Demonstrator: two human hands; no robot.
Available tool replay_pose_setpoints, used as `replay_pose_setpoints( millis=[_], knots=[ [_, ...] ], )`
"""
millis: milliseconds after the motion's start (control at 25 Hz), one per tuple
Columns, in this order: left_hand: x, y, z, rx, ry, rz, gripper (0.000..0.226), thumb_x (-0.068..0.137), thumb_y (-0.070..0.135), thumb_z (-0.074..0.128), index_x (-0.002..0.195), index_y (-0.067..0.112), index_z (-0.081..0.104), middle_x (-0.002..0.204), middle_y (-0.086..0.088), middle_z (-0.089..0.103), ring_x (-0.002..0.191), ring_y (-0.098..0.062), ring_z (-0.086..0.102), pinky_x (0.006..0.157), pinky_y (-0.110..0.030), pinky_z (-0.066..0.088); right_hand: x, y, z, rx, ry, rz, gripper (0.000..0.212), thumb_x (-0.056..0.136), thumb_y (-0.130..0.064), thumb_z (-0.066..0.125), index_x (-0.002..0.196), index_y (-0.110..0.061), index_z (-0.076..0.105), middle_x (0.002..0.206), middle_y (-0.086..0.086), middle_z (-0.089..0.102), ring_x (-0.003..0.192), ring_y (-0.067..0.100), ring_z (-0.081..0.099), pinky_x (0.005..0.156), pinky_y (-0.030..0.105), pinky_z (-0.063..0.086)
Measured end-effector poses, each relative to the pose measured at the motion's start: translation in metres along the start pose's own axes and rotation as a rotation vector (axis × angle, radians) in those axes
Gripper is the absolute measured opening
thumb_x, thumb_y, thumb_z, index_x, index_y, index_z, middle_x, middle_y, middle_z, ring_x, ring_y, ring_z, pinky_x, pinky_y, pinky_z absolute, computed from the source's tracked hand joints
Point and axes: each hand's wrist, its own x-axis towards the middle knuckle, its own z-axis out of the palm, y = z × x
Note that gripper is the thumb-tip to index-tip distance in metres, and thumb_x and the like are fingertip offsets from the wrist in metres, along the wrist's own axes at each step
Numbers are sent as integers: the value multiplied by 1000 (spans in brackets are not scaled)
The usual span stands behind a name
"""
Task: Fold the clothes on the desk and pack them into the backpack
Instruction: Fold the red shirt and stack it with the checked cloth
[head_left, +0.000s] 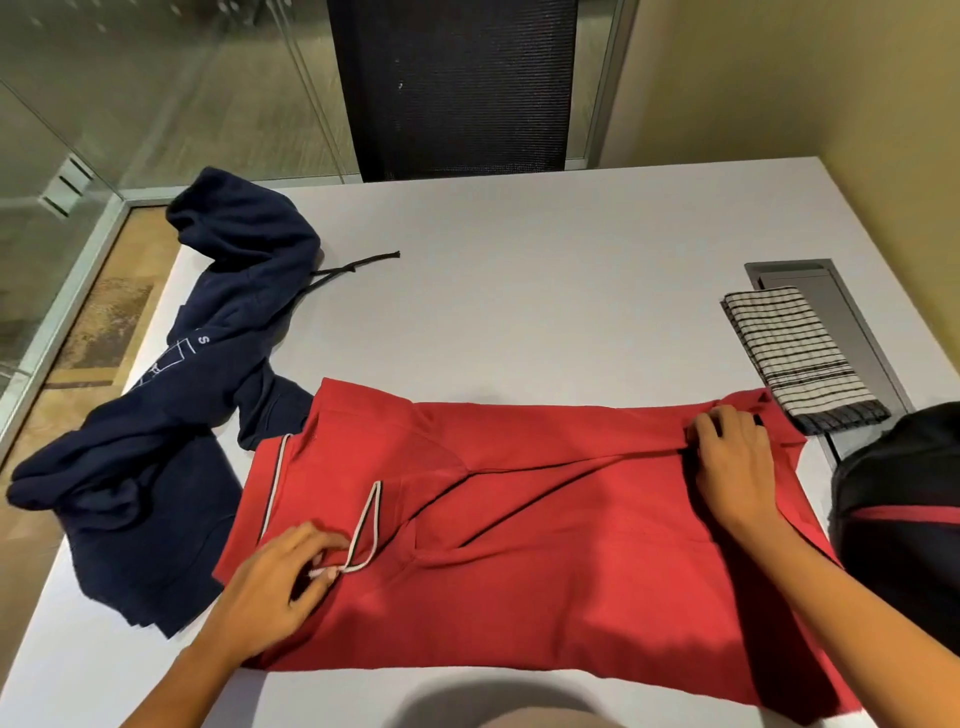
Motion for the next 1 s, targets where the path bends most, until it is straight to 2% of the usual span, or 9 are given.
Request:
replay_pose_setpoints(
  millis=[80, 160, 280, 400, 520, 680, 760, 840, 1000],
  knots=[
    [-1, 3, 2, -59, 55, -66, 26, 93, 43, 44, 111, 37, 61, 94, 21, 57, 88, -2, 58, 76, -20, 46, -4, -1, 0, 22, -11, 9, 38, 54, 13, 70, 87, 0, 59, 92, 20, 52, 76, 35, 45, 62, 42, 30],
    [18, 7, 0, -86, 221, -152, 28, 95, 38, 42, 108, 29, 64, 102, 18, 62, 96, -2, 58, 84, -21, 44, -4, -4, 1, 73, -12, -8, 41, 53, 13, 70, 91, -1, 61, 98, 20, 55, 83, 37, 48, 67, 42, 32],
    [70, -1, -3, -26, 422, -471, 24, 95, 23, 53, 115, 12, 61, 113, -7, 61, 104, -26, 57, 89, -39, 44, -2, -13, 2, 189, -31, -177, 41, 63, 7, 68, 102, -5, 61, 108, 14, 56, 96, 36, 53, 82, 42, 38],
    [115, -8, -8, 35, 360, -771, 54, 89, 32, 64, 130, 1, 49, 127, -26, 50, 114, -43, 48, 93, -55, 39, -3, -23, 8, 249, -69, -309, 44, 71, 2, 65, 114, -5, 60, 119, 12, 56, 108, 31, 52, 94, 40, 38],
    [142, -15, -7, 245, 251, -766, 64, 85, 35, 69, 135, 2, 46, 124, -24, 56, 113, -41, 47, 90, -50, 32, -1, -32, 16, 240, -69, -316, 39, 79, 1, 63, 117, -6, 60, 121, 13, 57, 109, 31, 53, 95, 38, 38],
    [158, -26, -12, 311, 313, -741, 16, 87, 12, 65, 99, 1, 65, 77, -19, 64, 92, -36, 50, 81, -40, 23, 11, -41, 20, 193, -68, -271, 42, 73, 3, 70, 112, -7, 62, 115, 12, 59, 102, 32, 56, 87, 40, 41],
    [156, -31, -18, 398, 318, -750, 5, 82, 5, 65, 84, 1, 66, 69, -18, 62, 86, -37, 51, 79, -42, 25, 17, -43, 21, 174, -81, -275, 42, 72, 2, 70, 112, -9, 61, 113, 11, 59, 100, 31, 56, 84, 40, 42],
    [153, -38, -23, 447, 346, -818, 4, 79, 2, 65, 81, -1, 62, 73, -23, 63, 86, -39, 52, 81, -45, 28, 23, -42, 21, 141, -90, -266, 43, 72, 1, 70, 112, -9, 61, 109, 11, 60, 96, 31, 56, 80, 40, 42],
    [149, -51, -31, 431, 414, -985, 18, 81, 3, 62, 97, -4, 58, 100, -30, 62, 101, -43, 48, 93, -49, 28, 42, -25, 22, 39, -51, -241, 40, 71, 5, 70, 108, -6, 61, 93, 14, 59, 82, 34, 54, 71, 42, 37]
  ],
)
